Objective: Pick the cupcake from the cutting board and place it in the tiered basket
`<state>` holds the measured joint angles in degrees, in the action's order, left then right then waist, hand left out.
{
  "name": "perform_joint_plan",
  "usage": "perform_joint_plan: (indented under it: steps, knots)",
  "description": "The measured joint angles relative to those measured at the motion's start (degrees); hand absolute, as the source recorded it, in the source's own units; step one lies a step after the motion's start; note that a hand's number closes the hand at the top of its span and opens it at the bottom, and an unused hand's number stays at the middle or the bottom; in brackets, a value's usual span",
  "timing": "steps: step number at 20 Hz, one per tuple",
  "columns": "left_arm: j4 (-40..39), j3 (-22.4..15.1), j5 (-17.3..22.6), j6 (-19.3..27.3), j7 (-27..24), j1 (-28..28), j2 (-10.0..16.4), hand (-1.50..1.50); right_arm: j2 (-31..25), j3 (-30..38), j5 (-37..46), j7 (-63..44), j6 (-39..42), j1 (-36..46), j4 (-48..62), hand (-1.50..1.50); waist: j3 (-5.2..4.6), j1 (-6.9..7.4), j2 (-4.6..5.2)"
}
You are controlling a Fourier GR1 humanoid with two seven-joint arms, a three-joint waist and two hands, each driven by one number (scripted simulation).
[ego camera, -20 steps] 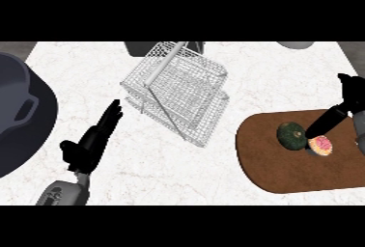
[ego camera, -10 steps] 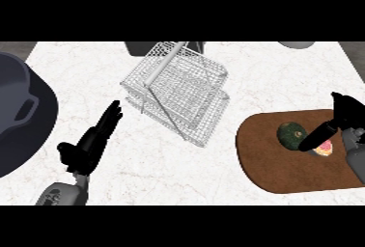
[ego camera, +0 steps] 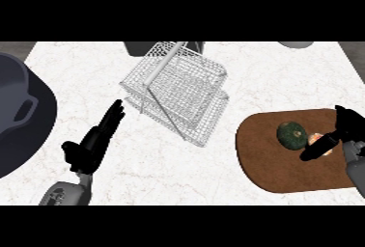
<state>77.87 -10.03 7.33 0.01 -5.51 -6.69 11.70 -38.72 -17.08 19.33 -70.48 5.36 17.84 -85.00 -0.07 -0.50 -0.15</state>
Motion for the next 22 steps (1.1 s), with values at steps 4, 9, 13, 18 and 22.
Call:
perform_joint_plan:
  steps: [4,9,13,18,22]
  knots:
    - [-1.4,0.9,0.1,-1.0,-0.7,-0.7,0.1,0.0,1.6,0.9,1.7,1.4,-0.4,-3.0,-0.3,-1.5,0.01,0.1,0.06]
    - [-1.0,1.4,-0.2,-2.2,-0.9,-0.1,0.5,0.0,4.4,2.6,4.1,3.5,-0.6,-3.0,3.0,-1.5,0.04,0.57,0.12]
    - [0.7,1.4,-0.7,-2.1,0.3,0.5,0.0,0.0,6.5,4.7,6.1,5.8,-1.5,-4.1,4.3,1.5,0.06,0.57,0.11]
    - [-0.5,2.2,-1.7,-2.2,-0.5,0.1,-1.2,0.0,9.1,6.5,12.0,9.0,-3.4,-2.9,5.7,1.5,0.06,0.59,0.14]
    - [-1.6,3.2,-2.5,-3.1,-0.8,-0.2,-1.8,0.0,11.3,8.4,15.8,11.0,-3.8,-2.9,6.6,1.5,0.03,0.56,0.13]
